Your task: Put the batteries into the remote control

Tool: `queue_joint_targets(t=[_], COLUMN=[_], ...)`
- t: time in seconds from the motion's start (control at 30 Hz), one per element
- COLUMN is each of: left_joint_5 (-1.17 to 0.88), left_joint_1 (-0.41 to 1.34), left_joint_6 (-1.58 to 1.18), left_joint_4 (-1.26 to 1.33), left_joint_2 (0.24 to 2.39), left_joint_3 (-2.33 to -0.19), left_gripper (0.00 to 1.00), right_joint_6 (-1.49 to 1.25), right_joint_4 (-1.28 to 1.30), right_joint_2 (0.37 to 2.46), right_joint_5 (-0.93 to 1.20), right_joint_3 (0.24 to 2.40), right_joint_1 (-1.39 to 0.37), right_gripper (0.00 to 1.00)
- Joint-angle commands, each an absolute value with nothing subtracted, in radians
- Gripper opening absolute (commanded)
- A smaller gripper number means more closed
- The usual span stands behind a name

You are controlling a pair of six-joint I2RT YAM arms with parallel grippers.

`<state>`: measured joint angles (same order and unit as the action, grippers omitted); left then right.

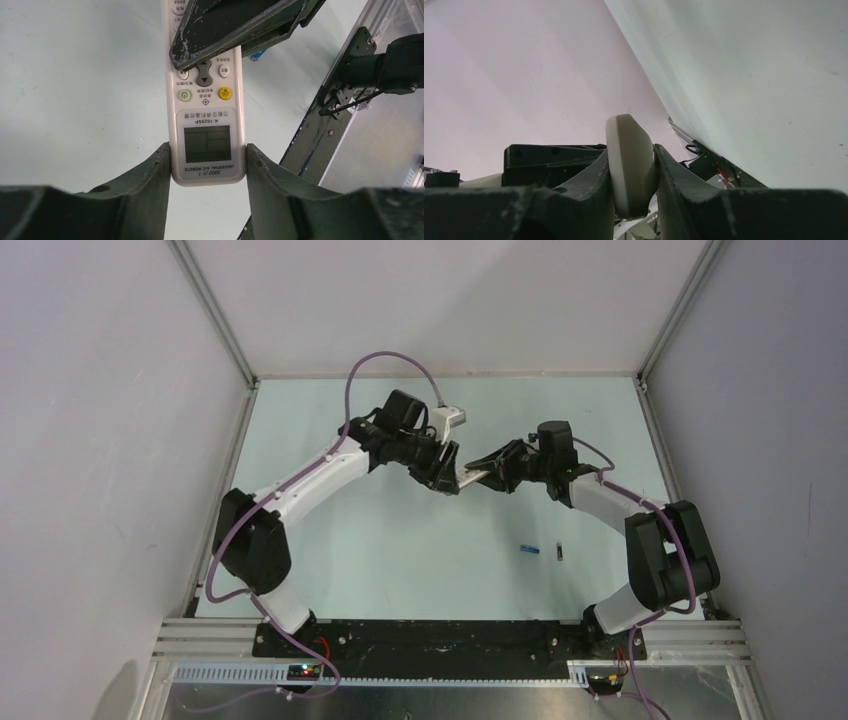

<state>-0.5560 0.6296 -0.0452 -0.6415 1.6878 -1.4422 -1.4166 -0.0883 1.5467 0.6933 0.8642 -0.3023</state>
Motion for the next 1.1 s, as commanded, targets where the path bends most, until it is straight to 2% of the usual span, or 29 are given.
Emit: queue_joint_targets(t=[0.0, 0.03, 0.1, 0.17, 0.37, 0.57, 0.83, 1.07], left_joint_5=[-0.568, -0.550, -0.523, -0.501, -0.538, -0.450, -0.169, -0.123], left_joint_1=[0.630, 0.629, 0.629, 0.630, 0.652, 0.775, 0.857, 0.856], left_joint_6=[0.026, 0.042, 0.077, 0.129, 0.370, 0.661, 0.737, 0.740], left_joint_4=[-0.603, -0.603, -0.601, -0.594, -0.588, -0.587, -0.506, -0.439], left_joint_2=[1.594, 1.576, 1.544, 1.509, 1.442, 1.408, 1.469, 1.495], left_joint_3=[-1.485, -1.486, -1.491, -1.493, -1.447, -1.349, -1.331, -1.298], left_gripper=[0.56, 0.65, 0.73, 0.75, 0.77, 0.77, 0.74, 0.68], right_joint_6=[-1.551, -1.577, -1.618, -1.655, -1.729, -1.793, -1.807, -1.827], right_joint_4=[-0.109, -0.121, -0.136, -0.139, -0.126, -0.128, -0.126, -0.146], right_joint_2=[1.506, 1.502, 1.499, 1.499, 1.493, 1.488, 1.491, 1.490], right_joint_5=[0.711, 0.720, 0.739, 0.761, 0.811, 0.846, 0.851, 0.870], right_joint_3=[0.887, 0.887, 0.887, 0.887, 0.887, 0.887, 0.888, 0.888], right_joint_1=[-0.311, -0.311, -0.311, -0.310, -0.316, -0.323, -0.333, -0.345], right_gripper=[0.18, 0.18, 0.16, 0.14, 0.11, 0.10, 0.08, 0.08])
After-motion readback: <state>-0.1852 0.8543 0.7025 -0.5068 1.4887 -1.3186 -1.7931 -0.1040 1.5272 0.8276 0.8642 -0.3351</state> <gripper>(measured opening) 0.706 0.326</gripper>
